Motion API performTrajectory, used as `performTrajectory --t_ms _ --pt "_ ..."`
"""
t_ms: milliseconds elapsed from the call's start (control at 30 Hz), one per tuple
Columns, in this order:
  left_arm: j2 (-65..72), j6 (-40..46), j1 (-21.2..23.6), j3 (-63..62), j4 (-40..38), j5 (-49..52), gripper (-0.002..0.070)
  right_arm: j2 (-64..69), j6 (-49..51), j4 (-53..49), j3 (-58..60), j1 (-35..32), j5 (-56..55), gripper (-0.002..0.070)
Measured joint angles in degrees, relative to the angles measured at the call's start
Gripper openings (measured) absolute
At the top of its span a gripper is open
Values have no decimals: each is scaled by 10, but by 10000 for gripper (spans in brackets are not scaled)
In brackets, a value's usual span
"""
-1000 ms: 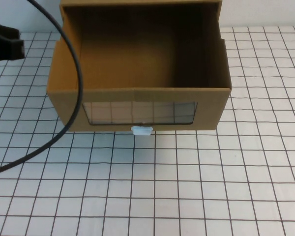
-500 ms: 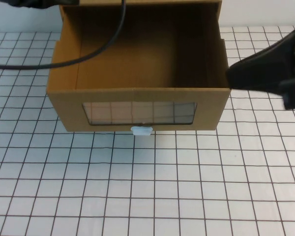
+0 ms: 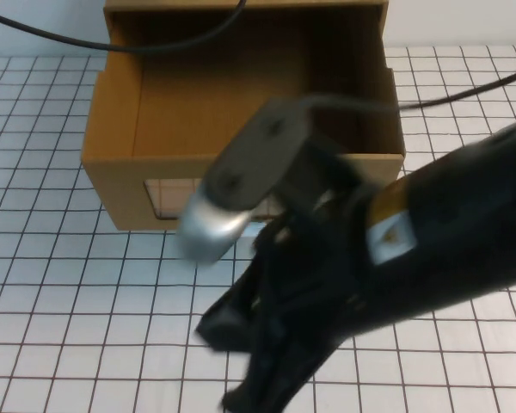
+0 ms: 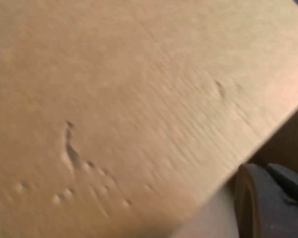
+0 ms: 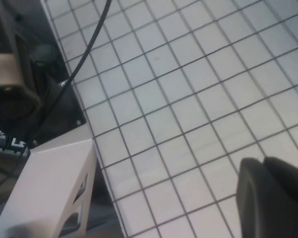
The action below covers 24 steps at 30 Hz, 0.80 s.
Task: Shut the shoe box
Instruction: Press the shoe box with left arm, then close the shoe box with your right arm
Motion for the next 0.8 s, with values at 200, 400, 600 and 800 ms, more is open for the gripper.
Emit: performTrajectory --t_ms 200,400,600,800 --pt "39 -2 0 -19 -12 -12 -5 70 9 -6 0 35 -15 -13" --pt "47 -10 0 -22 -27 -20 -5 99 13 -46 0 35 -25 -13" --pt "48 -27 0 -23 -28 -22 -5 108 83 -157 6 35 -120 -13" --pt "48 -28 1 -23 -28 -22 -5 112 112 -232 54 33 -320 -14"
